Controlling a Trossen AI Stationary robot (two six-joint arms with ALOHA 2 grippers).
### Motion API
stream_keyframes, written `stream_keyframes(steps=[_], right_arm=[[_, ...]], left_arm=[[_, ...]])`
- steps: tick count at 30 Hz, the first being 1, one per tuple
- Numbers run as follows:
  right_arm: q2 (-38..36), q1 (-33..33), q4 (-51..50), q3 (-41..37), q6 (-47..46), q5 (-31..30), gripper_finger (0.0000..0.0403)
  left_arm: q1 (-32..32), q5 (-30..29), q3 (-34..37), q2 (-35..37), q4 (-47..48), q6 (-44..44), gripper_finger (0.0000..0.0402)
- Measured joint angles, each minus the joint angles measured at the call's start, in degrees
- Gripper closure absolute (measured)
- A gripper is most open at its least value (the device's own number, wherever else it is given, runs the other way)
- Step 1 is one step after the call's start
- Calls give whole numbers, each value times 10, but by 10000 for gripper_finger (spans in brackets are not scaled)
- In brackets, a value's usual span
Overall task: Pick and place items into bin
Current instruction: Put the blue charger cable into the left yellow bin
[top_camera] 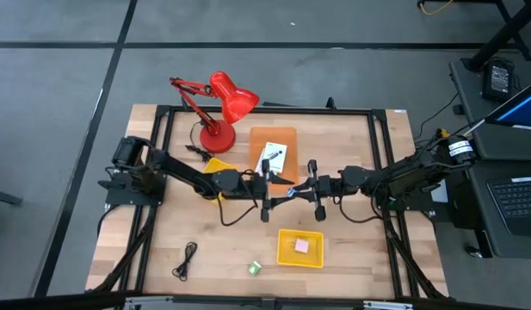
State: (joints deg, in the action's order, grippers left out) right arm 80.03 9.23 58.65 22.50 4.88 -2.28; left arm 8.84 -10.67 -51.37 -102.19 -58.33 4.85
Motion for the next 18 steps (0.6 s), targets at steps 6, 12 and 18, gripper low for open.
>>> stream_keyframes(steps=[6,12,18], right_arm=[[0,0,-4,0,-3,0,394],[0,0,-5,0,-3,0,394],[0,0,-10,0,-6,1,394]], left_arm=[[-12,31,0,0,8,-11,222],[-12,33,0,0,14,10,288],[-10,34,0,0,18,28,383]])
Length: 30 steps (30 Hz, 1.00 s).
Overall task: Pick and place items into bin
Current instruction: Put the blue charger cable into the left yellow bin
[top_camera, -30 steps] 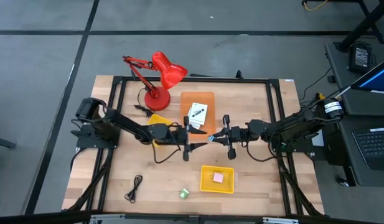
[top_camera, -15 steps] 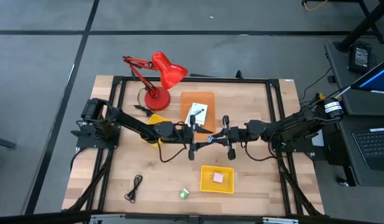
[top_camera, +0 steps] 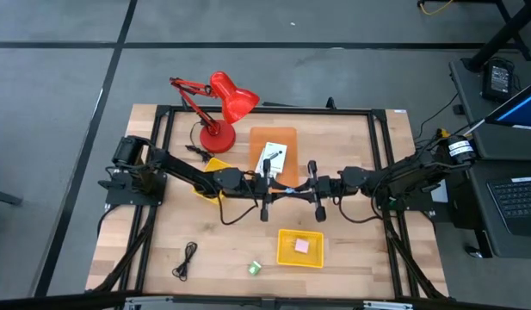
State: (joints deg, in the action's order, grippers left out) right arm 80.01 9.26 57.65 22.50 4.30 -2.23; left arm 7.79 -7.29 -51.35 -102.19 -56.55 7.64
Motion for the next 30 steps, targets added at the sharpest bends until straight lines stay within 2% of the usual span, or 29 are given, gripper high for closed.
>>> stream_keyframes(steps=[8,20,24,30], right_arm=[[0,0,-6,0,-12,1,390],[0,4,-17,0,-13,-4,310],[0,15,-18,0,-13,-21,279],[0,24,-24,0,-13,-63,234]], left_arm=[[0,1,0,0,9,2,384],[0,-4,1,1,22,7,384],[0,-6,2,7,53,7,384],[8,-7,2,62,134,7,384]])
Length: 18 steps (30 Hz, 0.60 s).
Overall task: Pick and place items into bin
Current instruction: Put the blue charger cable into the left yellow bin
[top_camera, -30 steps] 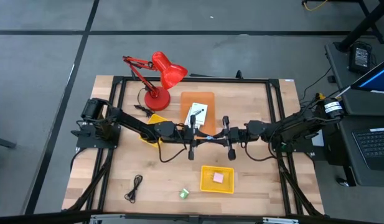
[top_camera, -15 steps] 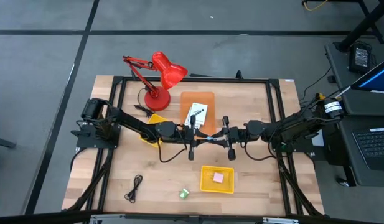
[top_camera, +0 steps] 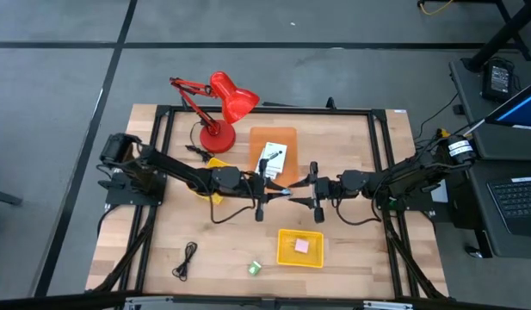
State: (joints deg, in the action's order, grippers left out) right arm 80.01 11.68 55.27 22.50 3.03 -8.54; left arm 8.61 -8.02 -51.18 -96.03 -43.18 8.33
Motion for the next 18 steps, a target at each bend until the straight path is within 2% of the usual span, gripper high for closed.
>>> stream_keyframes(steps=[4,6,9,15,18], right_arm=[[0,0,0,0,4,0,215],[0,0,0,0,4,0,210],[0,0,0,0,8,0,206],[-13,0,-11,0,18,0,205],[-25,0,-20,0,17,0,209]], left_arm=[[18,-4,0,37,58,2,384],[30,-30,6,52,70,13,384],[48,-78,31,76,66,28,384],[77,-101,118,131,19,8,384],[91,-151,162,162,-3,-1,384]])
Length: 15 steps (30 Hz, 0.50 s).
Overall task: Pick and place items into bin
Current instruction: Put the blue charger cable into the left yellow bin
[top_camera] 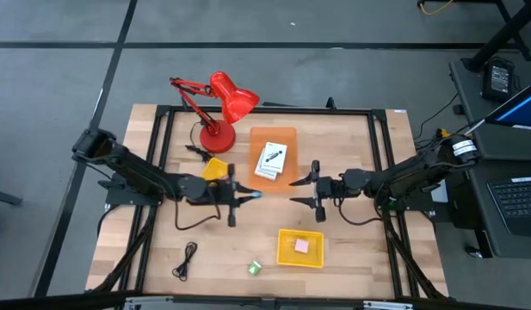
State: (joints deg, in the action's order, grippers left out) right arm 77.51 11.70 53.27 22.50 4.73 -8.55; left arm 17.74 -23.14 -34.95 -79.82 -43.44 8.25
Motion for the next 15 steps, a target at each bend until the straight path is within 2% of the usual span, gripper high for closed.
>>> stream_keyframes(steps=[2,5,12,15], right_arm=[[-12,0,-13,0,-1,0,221],[-33,0,-62,0,-19,0,257],[-73,2,-114,0,-45,6,384],[-80,2,-130,0,-40,6,393]], left_arm=[[9,-28,26,21,-8,-3,384],[23,-37,61,53,-18,-5,384],[53,-79,129,121,-18,-6,384],[71,-104,152,146,-13,-21,384]])
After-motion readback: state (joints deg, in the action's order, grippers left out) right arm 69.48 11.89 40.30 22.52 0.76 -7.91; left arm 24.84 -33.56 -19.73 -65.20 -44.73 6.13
